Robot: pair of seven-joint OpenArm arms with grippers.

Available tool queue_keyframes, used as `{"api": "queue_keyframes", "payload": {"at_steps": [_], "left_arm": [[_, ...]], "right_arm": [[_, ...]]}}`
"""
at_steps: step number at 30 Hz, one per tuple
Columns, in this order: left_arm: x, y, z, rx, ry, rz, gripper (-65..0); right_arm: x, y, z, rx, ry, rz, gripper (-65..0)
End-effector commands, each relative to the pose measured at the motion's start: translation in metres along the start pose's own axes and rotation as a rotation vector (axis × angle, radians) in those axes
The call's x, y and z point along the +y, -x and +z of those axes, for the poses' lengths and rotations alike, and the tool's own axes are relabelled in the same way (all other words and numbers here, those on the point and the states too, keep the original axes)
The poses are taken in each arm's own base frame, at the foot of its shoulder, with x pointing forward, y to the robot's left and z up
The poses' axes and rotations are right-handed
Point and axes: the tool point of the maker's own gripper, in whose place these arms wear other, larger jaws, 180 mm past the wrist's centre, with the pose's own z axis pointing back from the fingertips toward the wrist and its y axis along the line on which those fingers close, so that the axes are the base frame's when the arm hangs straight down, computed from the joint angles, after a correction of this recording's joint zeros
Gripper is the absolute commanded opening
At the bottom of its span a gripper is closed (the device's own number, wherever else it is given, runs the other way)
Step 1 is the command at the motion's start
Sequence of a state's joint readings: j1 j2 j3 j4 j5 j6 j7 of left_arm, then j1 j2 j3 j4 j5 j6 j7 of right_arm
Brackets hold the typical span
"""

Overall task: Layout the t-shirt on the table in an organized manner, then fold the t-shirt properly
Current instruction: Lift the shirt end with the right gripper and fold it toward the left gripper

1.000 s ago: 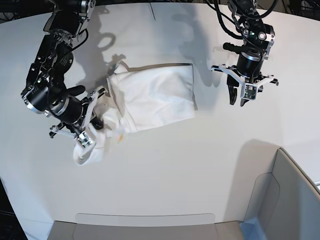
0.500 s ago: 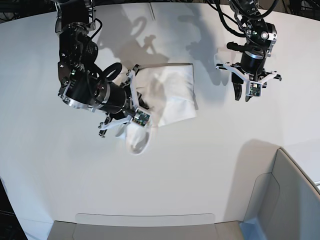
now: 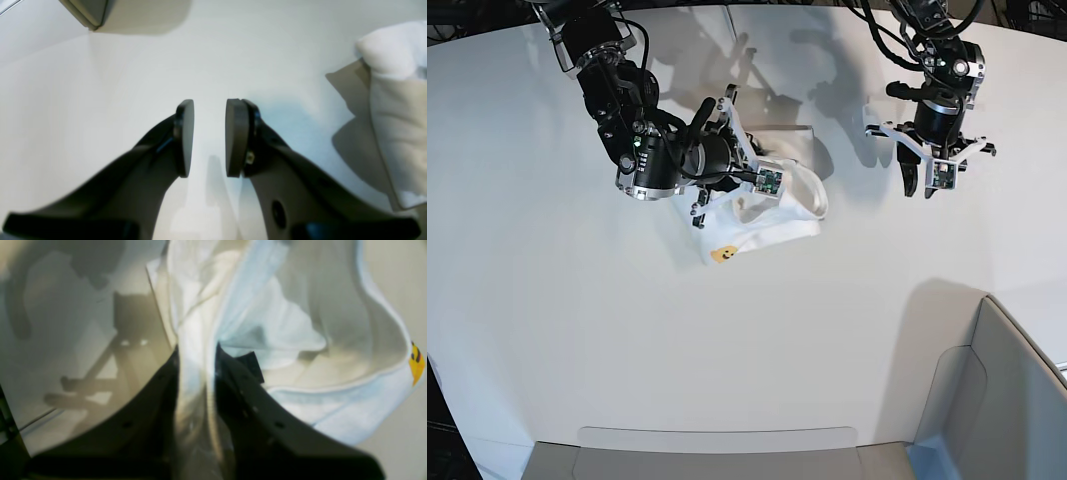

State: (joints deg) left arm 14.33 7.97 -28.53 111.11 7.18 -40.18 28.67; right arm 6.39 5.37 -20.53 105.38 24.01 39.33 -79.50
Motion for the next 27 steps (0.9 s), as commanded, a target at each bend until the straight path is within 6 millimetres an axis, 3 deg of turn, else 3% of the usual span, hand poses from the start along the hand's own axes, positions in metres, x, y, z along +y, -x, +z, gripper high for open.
{"api": "queue_keyframes", "payload": {"at_steps": [1,5,10,11,19,23,27], "left_arm": [[0.002,-0.012,0.002,-0.048,-0.005,0.010,-47.6],[0.000,-0.007,0.000,-0.036,0.000,0.017,-47.6],[-0.001,-0.005,-0.001,-0.032,0.004,0.020,-47.6],[-0.001,-0.005,-0.001,-0.032,0.004,0.020,-47.6],[-0.001,-0.005,-0.001,-0.032,0.004,0.020,-47.6],[-0.001,-0.005,-0.001,-0.032,0.004,0.020,-47.6],[-0.002,-0.005,-0.001,-0.032,0.007,0.020,-47.6]], "right_arm": [[-0.005,-0.021,0.009,-0.084,0.021,0.033,-62.4],[-0.001,-0.049,0.019,-0.233,0.034,0.020,-56.7],[-0.003,-0.069,0.025,-0.357,0.044,-0.057,-62.7],[-0.005,-0.071,0.024,-0.366,0.048,-0.082,-65.0],[-0.019,-0.051,0.001,-0.300,0.047,-0.274,-65.0],[-0.015,-0.049,-0.004,-0.278,0.032,-0.263,-53.6],[-0.004,-0.063,0.006,-0.311,0.026,-0.191,-40.6]]}}
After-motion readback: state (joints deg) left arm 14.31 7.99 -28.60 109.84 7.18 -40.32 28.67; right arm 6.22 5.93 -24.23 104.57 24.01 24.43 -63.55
